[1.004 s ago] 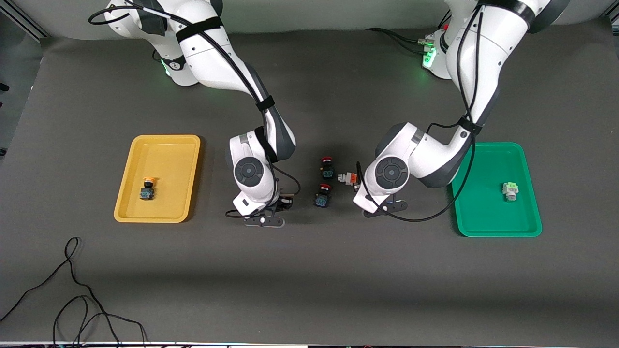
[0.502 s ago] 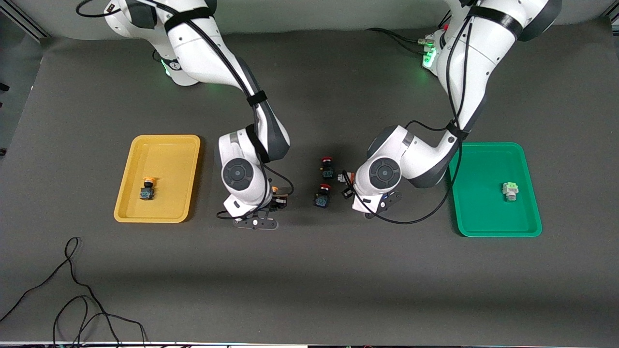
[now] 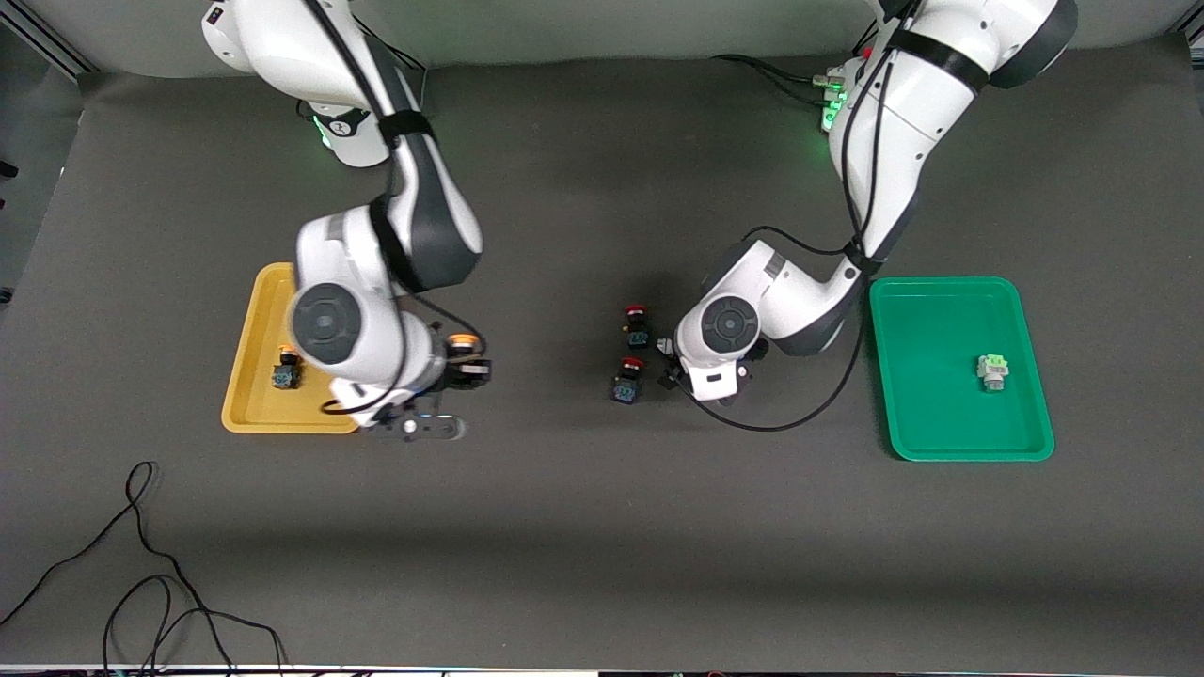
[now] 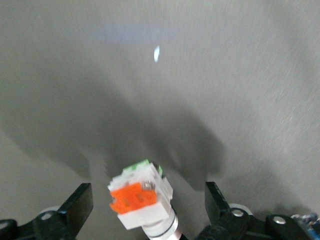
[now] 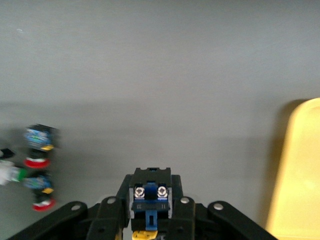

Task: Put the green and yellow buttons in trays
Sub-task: 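Carry the yellow button to the yellow tray while the left gripper carries orange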

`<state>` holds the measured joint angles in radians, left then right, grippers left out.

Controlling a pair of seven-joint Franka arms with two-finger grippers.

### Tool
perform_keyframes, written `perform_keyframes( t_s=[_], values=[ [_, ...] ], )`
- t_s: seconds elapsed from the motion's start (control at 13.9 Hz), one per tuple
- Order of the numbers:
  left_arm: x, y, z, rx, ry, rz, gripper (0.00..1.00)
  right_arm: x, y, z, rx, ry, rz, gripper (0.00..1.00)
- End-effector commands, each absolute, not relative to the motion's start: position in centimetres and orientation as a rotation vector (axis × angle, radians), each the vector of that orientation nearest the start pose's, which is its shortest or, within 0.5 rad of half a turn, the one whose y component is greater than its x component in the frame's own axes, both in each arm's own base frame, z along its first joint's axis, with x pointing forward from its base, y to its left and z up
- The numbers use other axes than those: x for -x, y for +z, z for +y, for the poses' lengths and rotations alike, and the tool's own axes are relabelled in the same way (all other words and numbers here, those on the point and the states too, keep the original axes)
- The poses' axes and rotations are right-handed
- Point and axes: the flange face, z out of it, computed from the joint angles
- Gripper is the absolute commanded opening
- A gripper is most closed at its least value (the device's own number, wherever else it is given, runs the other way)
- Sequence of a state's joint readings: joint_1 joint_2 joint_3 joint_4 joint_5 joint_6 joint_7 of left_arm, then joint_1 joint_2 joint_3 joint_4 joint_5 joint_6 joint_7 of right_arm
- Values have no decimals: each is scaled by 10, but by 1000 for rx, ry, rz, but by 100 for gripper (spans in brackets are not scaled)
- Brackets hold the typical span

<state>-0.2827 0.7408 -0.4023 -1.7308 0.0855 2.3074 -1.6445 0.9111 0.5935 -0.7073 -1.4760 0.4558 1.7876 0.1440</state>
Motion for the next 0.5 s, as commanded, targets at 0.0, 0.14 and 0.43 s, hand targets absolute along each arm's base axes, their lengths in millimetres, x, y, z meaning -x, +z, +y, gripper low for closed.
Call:
perform_keyframes(
  t_s=[0.0, 0.14, 0.43],
  values=[
    [-514, 169, -401, 2734, 324, -1476, 100, -623, 365, 170, 3081, 272, -97, 19],
    [-512, 167, -400, 2745, 304, -1427, 60, -614, 345, 107, 3083, 251, -121, 18],
    [-515, 167, -393, 2765, 237, -1339, 0, -579, 284, 45, 3106, 156, -151, 18]
  ],
)
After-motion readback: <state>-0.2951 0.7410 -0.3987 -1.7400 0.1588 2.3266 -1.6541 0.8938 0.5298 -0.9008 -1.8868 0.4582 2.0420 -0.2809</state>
